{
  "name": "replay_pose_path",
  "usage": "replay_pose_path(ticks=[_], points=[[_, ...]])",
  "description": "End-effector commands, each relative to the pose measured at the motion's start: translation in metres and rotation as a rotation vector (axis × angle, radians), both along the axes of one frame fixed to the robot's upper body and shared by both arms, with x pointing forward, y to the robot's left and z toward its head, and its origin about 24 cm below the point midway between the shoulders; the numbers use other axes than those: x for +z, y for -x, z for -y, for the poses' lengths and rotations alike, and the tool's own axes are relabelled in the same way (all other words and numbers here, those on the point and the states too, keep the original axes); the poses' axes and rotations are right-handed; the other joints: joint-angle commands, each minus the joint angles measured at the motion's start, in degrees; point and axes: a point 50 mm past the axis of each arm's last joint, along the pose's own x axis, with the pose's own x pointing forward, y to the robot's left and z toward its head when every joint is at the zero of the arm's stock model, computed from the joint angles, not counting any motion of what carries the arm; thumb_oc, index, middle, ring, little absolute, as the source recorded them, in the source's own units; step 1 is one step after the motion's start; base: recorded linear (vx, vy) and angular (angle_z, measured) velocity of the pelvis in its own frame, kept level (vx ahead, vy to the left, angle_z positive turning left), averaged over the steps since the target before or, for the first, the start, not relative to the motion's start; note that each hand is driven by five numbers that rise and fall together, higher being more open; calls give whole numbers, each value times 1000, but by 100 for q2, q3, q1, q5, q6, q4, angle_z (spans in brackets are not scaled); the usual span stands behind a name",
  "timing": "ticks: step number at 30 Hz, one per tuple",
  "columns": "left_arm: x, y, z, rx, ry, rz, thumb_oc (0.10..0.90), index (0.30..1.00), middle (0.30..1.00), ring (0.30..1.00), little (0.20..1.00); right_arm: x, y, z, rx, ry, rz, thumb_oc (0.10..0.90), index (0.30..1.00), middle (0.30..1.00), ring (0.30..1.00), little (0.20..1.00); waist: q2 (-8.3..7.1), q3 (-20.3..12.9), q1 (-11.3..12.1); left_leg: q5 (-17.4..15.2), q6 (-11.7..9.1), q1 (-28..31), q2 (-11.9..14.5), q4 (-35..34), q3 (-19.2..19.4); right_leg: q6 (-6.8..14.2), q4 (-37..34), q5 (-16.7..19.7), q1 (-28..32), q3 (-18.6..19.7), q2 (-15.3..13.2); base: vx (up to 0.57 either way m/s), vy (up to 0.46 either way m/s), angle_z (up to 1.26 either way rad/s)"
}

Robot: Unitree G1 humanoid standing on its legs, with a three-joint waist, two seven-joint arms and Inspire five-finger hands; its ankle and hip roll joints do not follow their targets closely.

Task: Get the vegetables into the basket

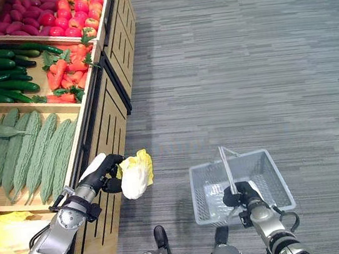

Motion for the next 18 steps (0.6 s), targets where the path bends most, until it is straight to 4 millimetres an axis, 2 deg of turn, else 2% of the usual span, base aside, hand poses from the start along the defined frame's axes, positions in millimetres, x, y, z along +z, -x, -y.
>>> replay_pose_path(ticks=[1,5,7,10,11,12,13,14,15,18], points=[[55,-32,8,-92,-108,243,400,300,300,300,300,50,-58,-19,110,7,270,400,300,300,300,300,-214,-194,114,-326,-319,103,180,2,176,443,30,-24,-89,154,-269,0,0,0],[66,-40,22,-185,-237,292,400,300,300,300,300,70,-71,-34,190,3,355,400,300,300,300,300,-182,-173,85,-323,-329,79,217,2,192,437,18,-17,-137,173,-249,0,0,0],[67,-44,28,-214,-277,298,400,300,300,300,300,77,-76,-45,231,-16,391,400,300,300,300,300,-175,-161,55,-312,-335,58,231,2,206,433,14,-11,-164,194,-237,-16,-1,-2],[67,-53,47,-304,-390,308,400,300,300,300,300,94,-83,-72,369,-31,454,400,300,300,300,300,-165,-122,-28,-290,-348,16,256,2,280,433,4,32,-268,260,-212,-46,-4,-6],[67,-54,48,-304,-391,310,400,300,300,300,300,94,-83,-72,369,-30,455,400,300,300,300,300,-164,-119,-23,-288,-348,12,257,2,283,432,5,34,-274,264,-212,-42,-11,-8],[64,-56,58,-344,-415,305,400,300,300,300,300,99,-85,-84,432,-31,468,400,300,300,300,300,-163,-100,-54,-279,-351,-6,269,2,302,429,3,46,-318,299,-201,-28,-11,-12],[64,-57,59,-344,-416,306,400,300,300,300,300,100,-86,-84,431,-30,469,400,300,300,300,300,-162,-99,-43,-278,-352,-13,271,2,306,428,4,47,-328,304,-199,-48,-19,-13],[60,-58,69,-392,-454,294,400,300,300,300,300,103,-87,-98,493,-41,479,400,300,300,300,300,-157,-85,-82,-267,-353,-35,282,2,318,428,0,57,-361,327,-183,-22,-9,-15],[60,-58,70,-393,-455,295,400,300,300,300,300,103,-87,-98,492,-40,479,400,300,300,300,300,-156,-84,-75,-266,-354,-40,283,2,319,427,0,58,-367,328,-182,-41,-11,-12],[43,-61,87,-446,-461,243,400,300,300,300,300,117,-89,-124,591,-87,537,400,300,300,300,300,-150,-65,-144,-241,-369,-80,317,2,361,428,0,87,-452,393,-162,-27,-3,-10]])
